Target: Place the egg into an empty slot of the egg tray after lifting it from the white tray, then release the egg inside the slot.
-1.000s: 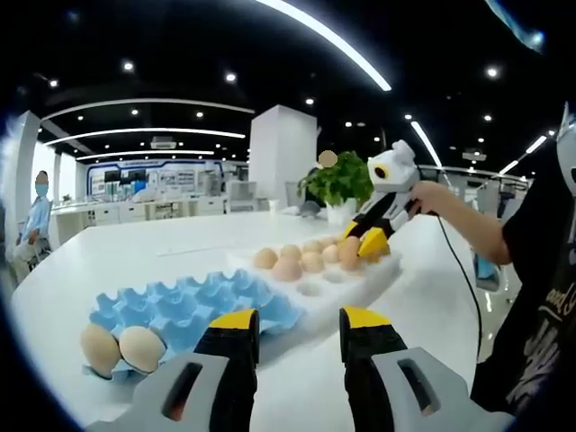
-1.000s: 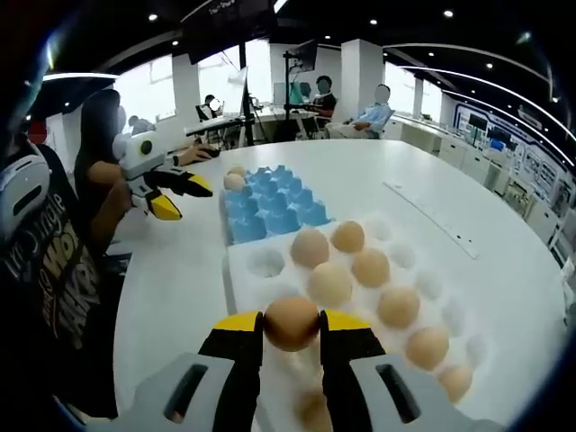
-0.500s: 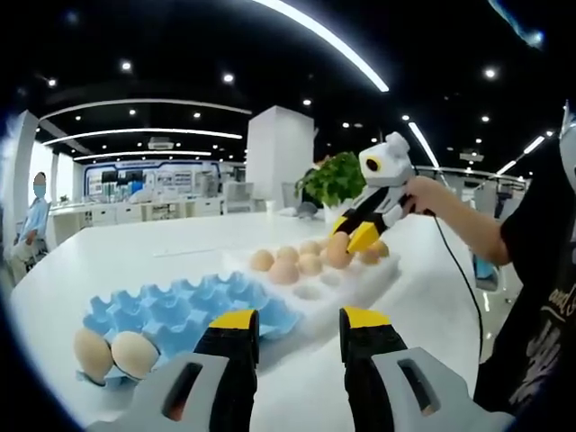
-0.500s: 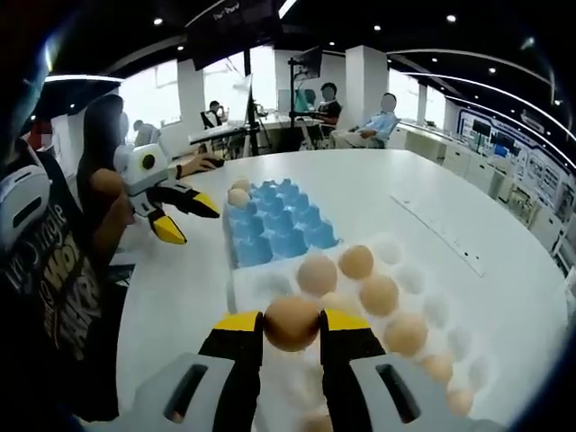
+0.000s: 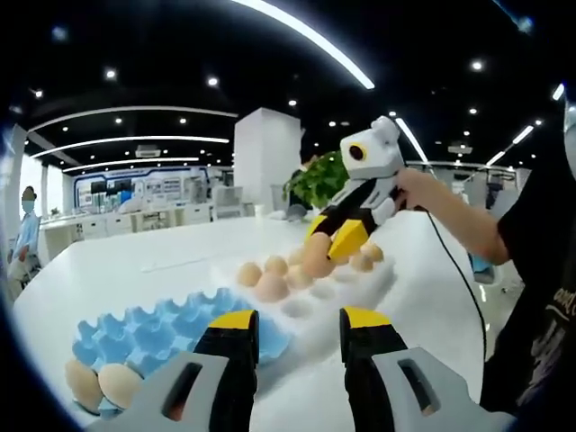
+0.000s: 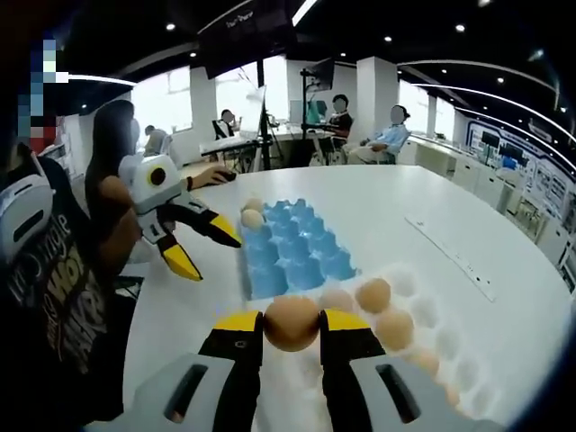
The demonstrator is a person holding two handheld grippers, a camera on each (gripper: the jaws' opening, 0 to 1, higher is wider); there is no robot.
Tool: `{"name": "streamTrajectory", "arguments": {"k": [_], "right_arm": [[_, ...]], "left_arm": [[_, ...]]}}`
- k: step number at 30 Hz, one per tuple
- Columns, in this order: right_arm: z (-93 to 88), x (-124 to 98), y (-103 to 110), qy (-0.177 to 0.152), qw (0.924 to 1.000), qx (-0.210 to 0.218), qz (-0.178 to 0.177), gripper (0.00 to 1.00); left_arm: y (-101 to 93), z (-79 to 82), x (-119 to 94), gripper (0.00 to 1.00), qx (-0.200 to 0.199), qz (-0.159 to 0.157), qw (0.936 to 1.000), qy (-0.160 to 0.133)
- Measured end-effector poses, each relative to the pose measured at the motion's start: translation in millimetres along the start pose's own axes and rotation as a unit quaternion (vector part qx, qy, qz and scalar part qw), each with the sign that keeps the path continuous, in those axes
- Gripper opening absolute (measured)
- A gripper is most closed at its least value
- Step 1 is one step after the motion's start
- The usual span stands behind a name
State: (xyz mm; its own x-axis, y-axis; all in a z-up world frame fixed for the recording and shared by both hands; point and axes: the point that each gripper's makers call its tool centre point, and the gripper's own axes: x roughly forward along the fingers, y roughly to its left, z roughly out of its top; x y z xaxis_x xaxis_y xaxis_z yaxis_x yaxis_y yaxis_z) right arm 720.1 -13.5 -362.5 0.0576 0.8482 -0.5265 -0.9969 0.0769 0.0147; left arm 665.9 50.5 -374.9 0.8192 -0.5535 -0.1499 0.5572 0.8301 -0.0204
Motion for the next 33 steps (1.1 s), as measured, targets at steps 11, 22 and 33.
{"name": "streamTrajectory", "arguments": {"k": [11, 22, 33], "right_arm": [[8.5, 12.2, 10.8, -0.012, 0.9997, -0.004, 0.021, 0.25], [10.6, 27.9, 19.7, -0.003, 0.9991, -0.014, 0.04, 0.25], [14.2, 38.4, 29.8, -0.002, 0.9983, -0.014, 0.057, 0.26]], "left_arm": [[-9.3, -2.6, 23.3, 0.36, 0.009, -0.005, 0.9999, 0.008], [-13.8, 5.5, 36.4, 0.36, 0.031, -0.003, 0.9995, 0.007], [-7.9, 5.3, 37.3, 0.35, 0.036, 0.001, 0.9993, 0.008]]}}
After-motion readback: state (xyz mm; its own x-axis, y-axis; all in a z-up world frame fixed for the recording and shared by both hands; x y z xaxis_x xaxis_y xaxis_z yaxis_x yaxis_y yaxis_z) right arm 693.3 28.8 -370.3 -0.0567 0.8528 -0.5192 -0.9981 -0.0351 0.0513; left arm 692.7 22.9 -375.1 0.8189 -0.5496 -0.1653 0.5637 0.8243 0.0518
